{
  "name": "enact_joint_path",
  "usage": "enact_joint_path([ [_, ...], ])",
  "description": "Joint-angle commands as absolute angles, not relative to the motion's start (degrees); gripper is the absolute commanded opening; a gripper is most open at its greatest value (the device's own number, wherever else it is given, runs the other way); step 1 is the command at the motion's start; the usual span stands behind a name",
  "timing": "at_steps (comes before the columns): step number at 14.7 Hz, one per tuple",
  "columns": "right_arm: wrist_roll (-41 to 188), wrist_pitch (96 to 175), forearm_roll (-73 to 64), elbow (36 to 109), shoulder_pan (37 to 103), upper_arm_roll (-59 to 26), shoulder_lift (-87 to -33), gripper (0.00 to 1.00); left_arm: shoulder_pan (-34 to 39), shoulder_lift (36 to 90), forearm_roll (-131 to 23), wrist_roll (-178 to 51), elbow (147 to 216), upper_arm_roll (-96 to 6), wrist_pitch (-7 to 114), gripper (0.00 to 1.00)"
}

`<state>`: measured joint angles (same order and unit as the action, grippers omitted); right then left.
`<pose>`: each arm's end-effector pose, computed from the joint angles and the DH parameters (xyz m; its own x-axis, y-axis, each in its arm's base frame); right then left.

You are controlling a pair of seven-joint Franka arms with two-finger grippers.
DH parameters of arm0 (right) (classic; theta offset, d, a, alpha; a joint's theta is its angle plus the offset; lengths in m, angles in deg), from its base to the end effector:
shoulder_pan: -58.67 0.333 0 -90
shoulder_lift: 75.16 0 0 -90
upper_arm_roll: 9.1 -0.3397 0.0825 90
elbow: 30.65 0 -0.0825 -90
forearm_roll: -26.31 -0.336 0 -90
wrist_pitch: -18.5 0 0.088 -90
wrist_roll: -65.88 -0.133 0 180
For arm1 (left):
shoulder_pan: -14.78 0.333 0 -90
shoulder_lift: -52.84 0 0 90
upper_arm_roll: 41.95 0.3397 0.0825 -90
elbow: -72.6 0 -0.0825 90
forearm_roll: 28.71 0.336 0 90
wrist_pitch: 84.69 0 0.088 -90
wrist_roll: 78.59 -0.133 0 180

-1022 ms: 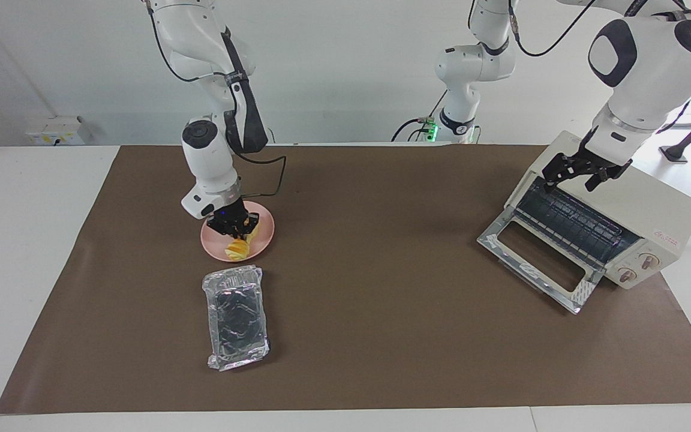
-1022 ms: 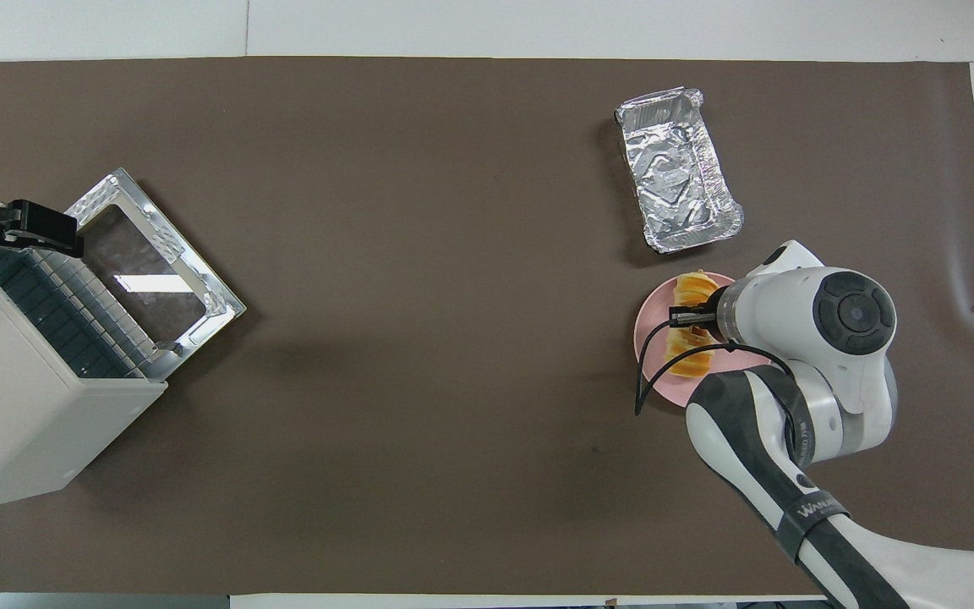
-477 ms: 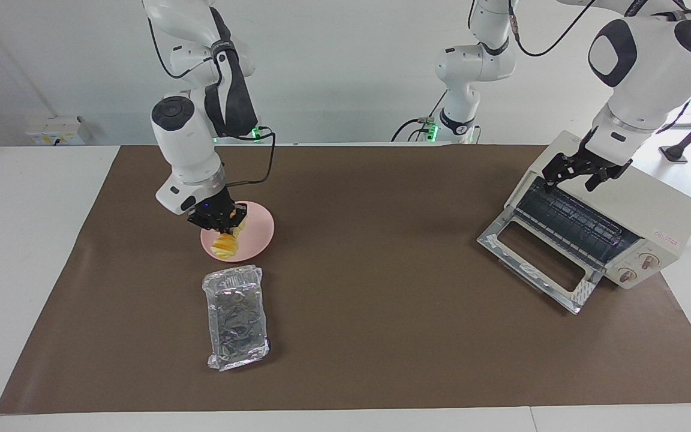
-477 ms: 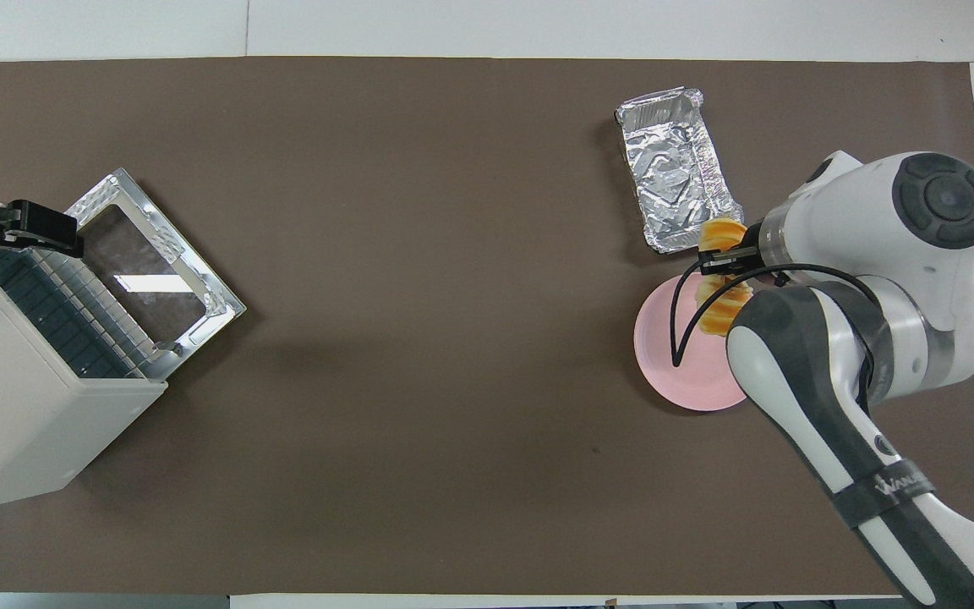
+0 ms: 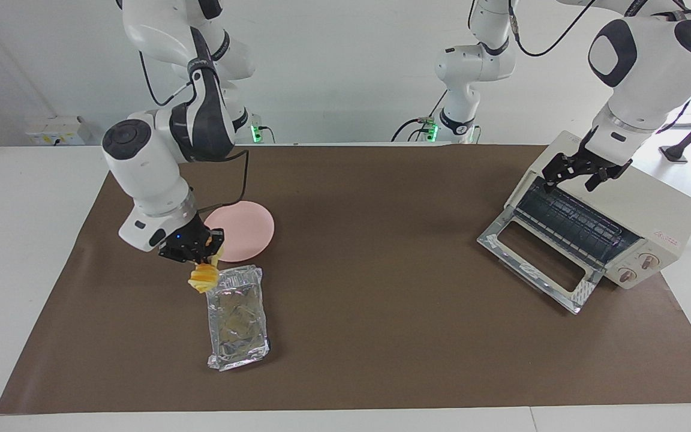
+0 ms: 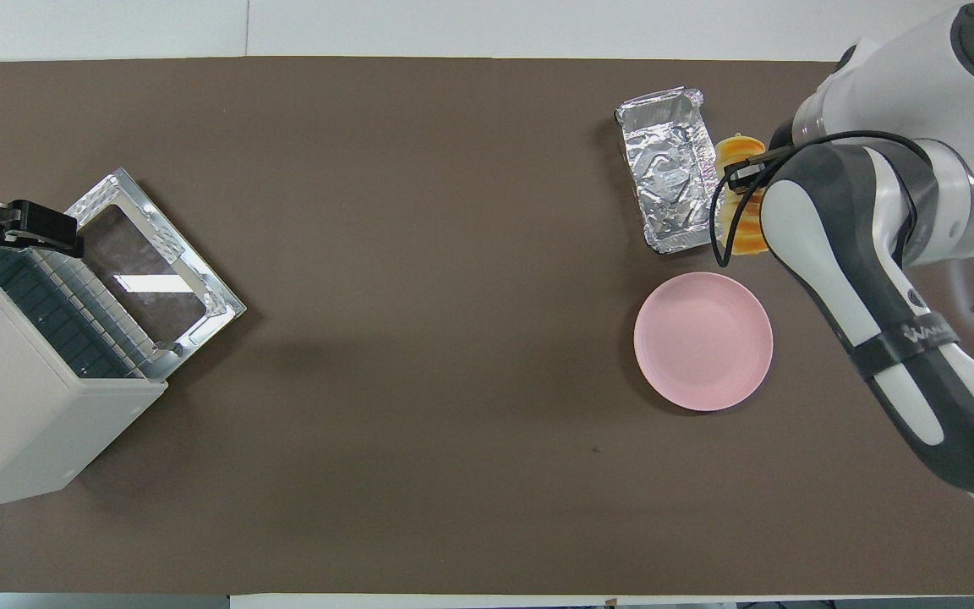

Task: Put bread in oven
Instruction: 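Lift the bread with the right gripper and carry it to the foil tray, then lower the bread into the foil tray and open the right gripper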

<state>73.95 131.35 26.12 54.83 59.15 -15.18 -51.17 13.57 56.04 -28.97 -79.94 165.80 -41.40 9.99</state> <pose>0.6501 0.0640 0.4493 0.9686 0.2396 0.0668 0.2424 -0.9695 -0.0372 0.5284 -0.0068 0.5765 0.9990 -0.0347 -0.0299 -0.0346 -0.9994 0.0047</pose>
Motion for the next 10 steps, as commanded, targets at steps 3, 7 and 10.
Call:
enact_joint_path([
  [3, 78.5, 127.7, 25.5, 39.3, 61.1, -16.3, -38.6, 0.0, 13.4, 55.5, -28.2, -80.2, 166.1, -41.2, 9.9, 1.0],
  [7, 87.9, 135.3, 25.1, 45.8, 61.8, -16.4, -39.0, 0.0, 13.4, 55.5, -28.2, -80.2, 166.1, -41.2, 9.9, 1.0],
  [10, 91.0, 140.0, 25.1, 51.5, 61.7, -16.4, -40.8, 0.0, 13.4, 55.5, -28.2, -80.2, 166.1, -41.2, 9.9, 1.0],
])
